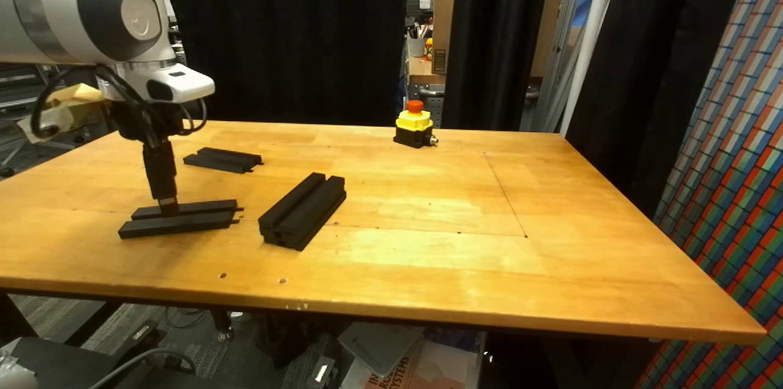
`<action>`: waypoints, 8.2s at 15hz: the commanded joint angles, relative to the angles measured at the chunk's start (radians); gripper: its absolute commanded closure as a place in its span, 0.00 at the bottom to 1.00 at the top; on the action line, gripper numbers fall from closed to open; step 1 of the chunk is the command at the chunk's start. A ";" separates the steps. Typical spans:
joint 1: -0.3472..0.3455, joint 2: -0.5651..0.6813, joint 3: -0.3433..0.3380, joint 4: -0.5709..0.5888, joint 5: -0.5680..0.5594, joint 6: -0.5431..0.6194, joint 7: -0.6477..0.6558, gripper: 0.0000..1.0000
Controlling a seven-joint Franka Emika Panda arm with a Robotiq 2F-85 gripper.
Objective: Arrange the black objects together on the table
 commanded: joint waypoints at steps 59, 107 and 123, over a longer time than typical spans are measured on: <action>0.024 0.007 0.008 -0.105 -0.311 0.163 0.497 0.54; -0.232 -0.027 -0.277 0.039 -0.033 -0.035 -1.210 0.54; -0.239 -0.068 -0.273 -0.016 -0.049 0.015 -1.157 0.54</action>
